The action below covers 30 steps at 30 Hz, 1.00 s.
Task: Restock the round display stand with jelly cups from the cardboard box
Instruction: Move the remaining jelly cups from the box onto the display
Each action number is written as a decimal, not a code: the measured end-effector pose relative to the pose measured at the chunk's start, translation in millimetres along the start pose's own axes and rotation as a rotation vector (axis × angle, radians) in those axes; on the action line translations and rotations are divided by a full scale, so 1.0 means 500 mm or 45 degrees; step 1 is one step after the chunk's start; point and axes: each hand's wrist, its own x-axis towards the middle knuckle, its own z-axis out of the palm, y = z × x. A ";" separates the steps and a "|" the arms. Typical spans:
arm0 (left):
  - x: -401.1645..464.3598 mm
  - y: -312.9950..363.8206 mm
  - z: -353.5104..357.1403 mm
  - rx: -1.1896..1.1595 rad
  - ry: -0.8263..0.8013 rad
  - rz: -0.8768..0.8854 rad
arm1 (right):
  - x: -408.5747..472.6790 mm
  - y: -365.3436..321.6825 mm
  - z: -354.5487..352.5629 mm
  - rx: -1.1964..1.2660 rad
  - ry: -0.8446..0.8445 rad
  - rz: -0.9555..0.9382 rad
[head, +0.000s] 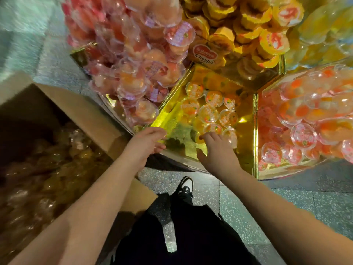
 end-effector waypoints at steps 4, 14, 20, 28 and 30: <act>-0.097 -0.014 -0.178 0.068 0.293 0.087 | 0.056 -0.177 -0.039 0.125 0.024 -0.248; -0.294 -0.293 -0.621 -0.010 0.900 -0.137 | 0.081 -0.662 0.091 -0.069 -0.246 -0.866; -0.325 -0.481 -0.749 -0.128 1.003 -0.372 | 0.098 -0.783 0.249 -0.306 -0.583 -0.814; -0.276 -0.603 -0.832 0.154 0.855 -0.573 | 0.119 -0.885 0.455 -0.718 -0.781 -0.754; -0.255 -0.620 -0.847 0.191 0.807 -0.641 | 0.113 -0.918 0.504 -0.747 -0.756 -0.833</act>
